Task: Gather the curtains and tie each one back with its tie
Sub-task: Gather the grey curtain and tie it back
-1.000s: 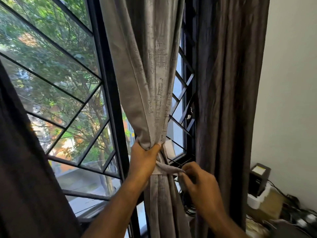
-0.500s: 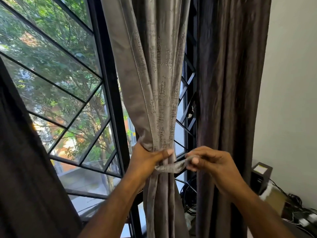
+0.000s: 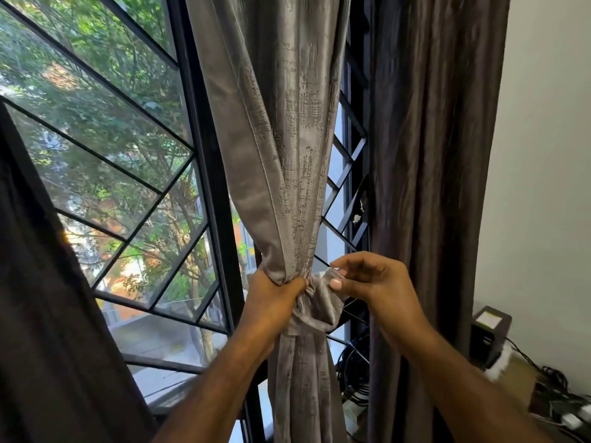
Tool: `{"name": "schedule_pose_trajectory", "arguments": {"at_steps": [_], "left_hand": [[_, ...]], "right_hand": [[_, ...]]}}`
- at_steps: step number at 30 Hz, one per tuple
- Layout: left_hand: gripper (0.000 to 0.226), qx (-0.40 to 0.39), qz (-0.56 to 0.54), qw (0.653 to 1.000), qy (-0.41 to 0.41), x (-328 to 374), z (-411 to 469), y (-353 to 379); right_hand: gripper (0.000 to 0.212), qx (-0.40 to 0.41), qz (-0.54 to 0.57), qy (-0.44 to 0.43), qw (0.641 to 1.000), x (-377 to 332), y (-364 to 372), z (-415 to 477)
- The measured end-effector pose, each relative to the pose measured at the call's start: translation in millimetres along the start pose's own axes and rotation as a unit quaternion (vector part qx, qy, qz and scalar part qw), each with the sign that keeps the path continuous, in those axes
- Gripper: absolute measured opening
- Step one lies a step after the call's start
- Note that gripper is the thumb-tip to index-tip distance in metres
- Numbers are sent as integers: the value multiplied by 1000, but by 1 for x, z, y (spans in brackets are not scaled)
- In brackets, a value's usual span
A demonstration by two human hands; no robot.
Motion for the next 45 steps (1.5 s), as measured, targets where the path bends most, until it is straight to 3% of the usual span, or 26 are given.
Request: {"name": "schedule_pose_trajectory", "arguments": {"at_steps": [4, 8, 11, 14, 21, 26, 32, 35, 37, 39, 42, 45], "left_hand": [[32, -10, -7, 1000, 0, 0, -2, 3], [30, -8, -10, 1000, 2, 0, -4, 4], [29, -11, -5, 1000, 5, 1, -4, 6], [29, -12, -15, 1000, 5, 0, -2, 6], [40, -42, -40, 998, 9, 5, -5, 13], [36, 37, -45, 998, 10, 0, 4, 10], [38, 64, -38, 997, 18, -3, 7, 16], [45, 40, -27, 999, 12, -5, 10, 14], [44, 47, -23, 999, 12, -5, 11, 13], [39, 67, -25, 997, 17, -4, 11, 15], [42, 74, -19, 997, 19, -5, 14, 19], [45, 61, -39, 997, 25, -4, 14, 17]], "right_hand": [[15, 102, 87, 99, 986, 16, 12, -2], [17, 142, 184, 186, 955, 26, 21, -2], [14, 147, 206, 228, 940, 29, 26, -1], [4, 101, 199, 257, 941, 27, 30, -1], [4, 135, 37, 162, 977, 25, 25, 6], [9, 16, 75, 159, 984, 26, 17, 9], [15, 111, 8, 130, 985, 37, 20, 17], [4, 49, 58, 132, 988, 39, 13, 19], [9, 17, 64, 136, 988, 40, 11, 19], [4, 31, 37, 129, 990, 42, 13, 22], [19, 63, -9, 134, 989, 45, 13, 32], [14, 20, -64, 120, 991, 43, 10, 42]]}}
Point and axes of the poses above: each hand's wrist, its own z-axis towards the middle knuckle, its own y-axis out of the palm, x = y × z, the point moved 1 cm from there along z, towards the middle knuckle, and after that the axes turned 3 degrees about -x, right-handed, at the moved point
